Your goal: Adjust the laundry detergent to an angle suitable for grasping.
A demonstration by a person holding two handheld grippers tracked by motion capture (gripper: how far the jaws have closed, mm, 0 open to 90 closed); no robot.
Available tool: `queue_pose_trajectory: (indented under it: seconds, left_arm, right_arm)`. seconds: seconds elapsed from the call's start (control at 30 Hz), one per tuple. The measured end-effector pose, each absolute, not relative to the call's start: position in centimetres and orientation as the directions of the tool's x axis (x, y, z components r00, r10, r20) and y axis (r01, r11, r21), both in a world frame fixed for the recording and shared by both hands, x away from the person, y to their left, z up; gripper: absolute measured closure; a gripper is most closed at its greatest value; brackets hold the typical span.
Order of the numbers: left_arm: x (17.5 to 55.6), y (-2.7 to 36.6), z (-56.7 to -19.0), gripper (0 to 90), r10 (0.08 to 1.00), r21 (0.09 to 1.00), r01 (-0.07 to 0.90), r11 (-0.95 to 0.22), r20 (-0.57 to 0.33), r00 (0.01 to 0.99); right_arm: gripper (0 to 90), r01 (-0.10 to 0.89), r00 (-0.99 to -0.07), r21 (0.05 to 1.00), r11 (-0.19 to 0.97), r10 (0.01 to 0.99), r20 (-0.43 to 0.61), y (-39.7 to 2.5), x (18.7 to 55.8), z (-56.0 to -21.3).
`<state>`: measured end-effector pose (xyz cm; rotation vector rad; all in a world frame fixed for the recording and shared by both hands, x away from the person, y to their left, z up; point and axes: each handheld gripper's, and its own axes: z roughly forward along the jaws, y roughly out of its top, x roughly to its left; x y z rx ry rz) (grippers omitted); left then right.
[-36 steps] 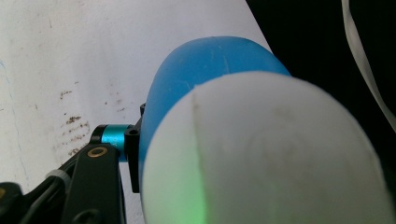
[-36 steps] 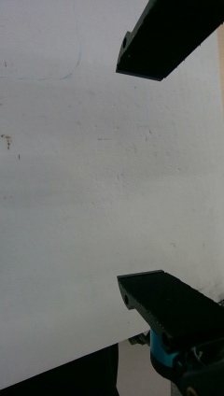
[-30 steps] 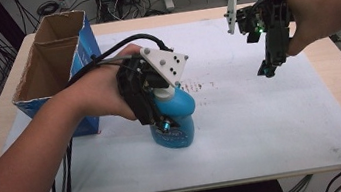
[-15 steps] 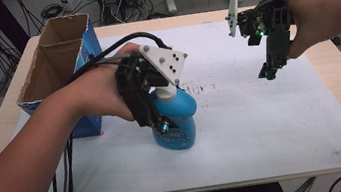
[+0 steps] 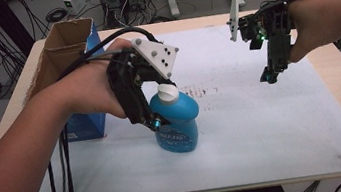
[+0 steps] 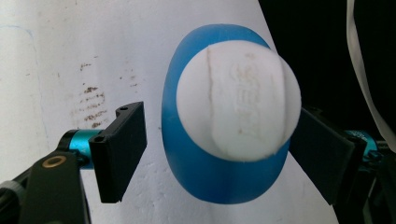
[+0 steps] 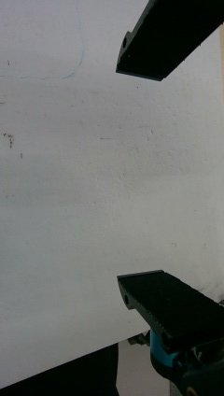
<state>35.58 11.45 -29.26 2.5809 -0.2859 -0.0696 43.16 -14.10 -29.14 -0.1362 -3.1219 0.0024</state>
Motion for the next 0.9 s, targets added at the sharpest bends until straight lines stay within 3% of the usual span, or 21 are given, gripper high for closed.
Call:
queue_pose_trajectory:
  seconds: [0.3,0.9]
  left_arm:
    - [35.6,12.1,-28.4,16.3,-0.197,0.486,-0.175,-0.857,0.005,0.980]
    - [36.3,14.0,-25.5,5.0,-0.082,0.307,-0.076,-0.949,-0.007,0.997]
  right_arm:
    - [0.7,0.087,-0.996,-0.005,0.996,0.087,0.018,-14.1,43.2,-29.1]
    - [0.7,0.081,-0.997,-0.005,0.997,0.081,0.020,-13.6,43.2,-28.9]
